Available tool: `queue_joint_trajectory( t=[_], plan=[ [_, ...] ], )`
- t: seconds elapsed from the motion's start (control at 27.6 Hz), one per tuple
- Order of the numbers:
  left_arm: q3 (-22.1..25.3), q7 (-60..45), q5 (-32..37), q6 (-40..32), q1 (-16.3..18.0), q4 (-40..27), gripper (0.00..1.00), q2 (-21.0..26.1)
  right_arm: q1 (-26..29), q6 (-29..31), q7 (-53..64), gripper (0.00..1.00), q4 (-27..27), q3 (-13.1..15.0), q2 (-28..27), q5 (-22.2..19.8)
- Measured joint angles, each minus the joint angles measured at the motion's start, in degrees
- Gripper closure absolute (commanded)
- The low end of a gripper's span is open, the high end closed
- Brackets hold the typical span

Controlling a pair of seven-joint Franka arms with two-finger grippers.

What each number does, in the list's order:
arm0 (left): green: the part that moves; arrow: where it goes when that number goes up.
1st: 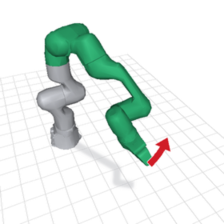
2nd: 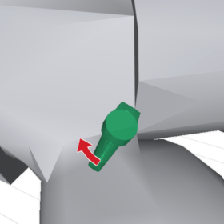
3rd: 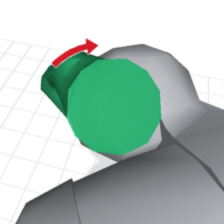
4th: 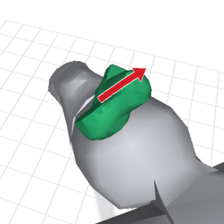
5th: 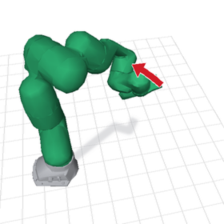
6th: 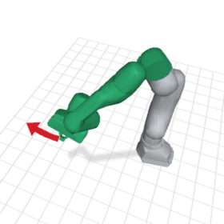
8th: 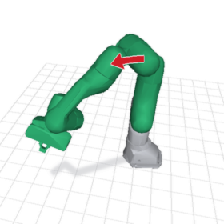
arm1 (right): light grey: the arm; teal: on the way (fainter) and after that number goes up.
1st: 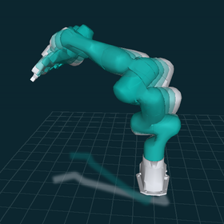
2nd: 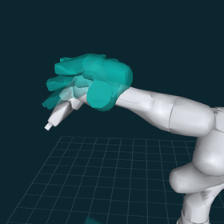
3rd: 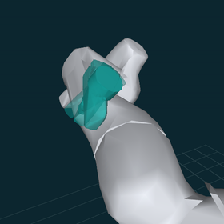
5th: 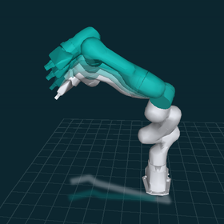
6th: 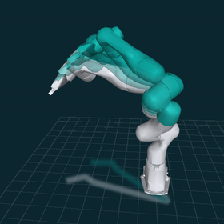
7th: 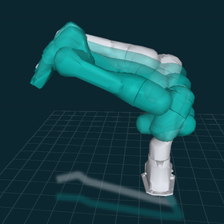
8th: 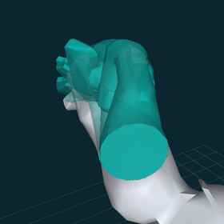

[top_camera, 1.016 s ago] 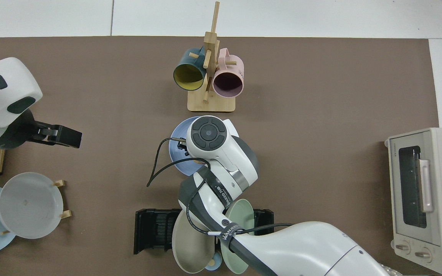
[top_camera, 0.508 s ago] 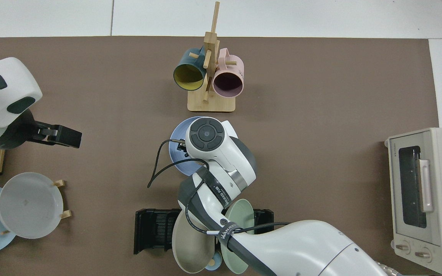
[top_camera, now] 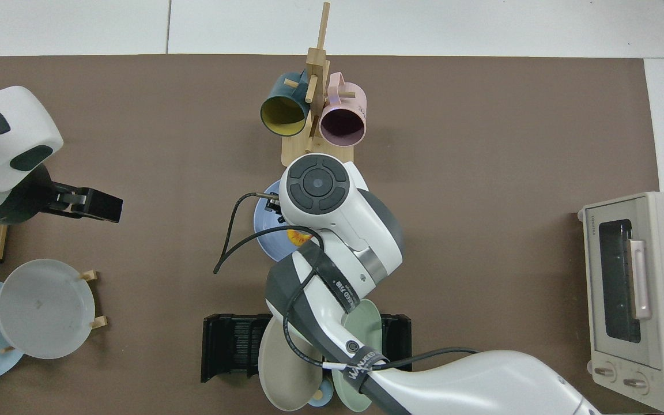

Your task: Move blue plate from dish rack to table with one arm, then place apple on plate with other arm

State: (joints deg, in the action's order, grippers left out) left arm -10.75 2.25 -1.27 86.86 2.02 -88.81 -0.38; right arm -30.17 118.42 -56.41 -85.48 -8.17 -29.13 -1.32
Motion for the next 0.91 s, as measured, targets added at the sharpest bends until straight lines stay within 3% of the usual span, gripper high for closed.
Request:
queue_joint_trajectory(
  t=[0.33,0.91],
  plan=[
    [0.0,0.0,0.0,0.0,0.0,0.0,0.0,-0.04,6.47,-0.31,8.67,0.0,-0.58,0.24,4.19,1.32],
    [0.0,-0.01,0.0,0.0,0.0,0.0,0.0,-0.05,20.72,-1.89,37.34,0.0,-10.13,0.5,14.0,2.21]
  ],
)
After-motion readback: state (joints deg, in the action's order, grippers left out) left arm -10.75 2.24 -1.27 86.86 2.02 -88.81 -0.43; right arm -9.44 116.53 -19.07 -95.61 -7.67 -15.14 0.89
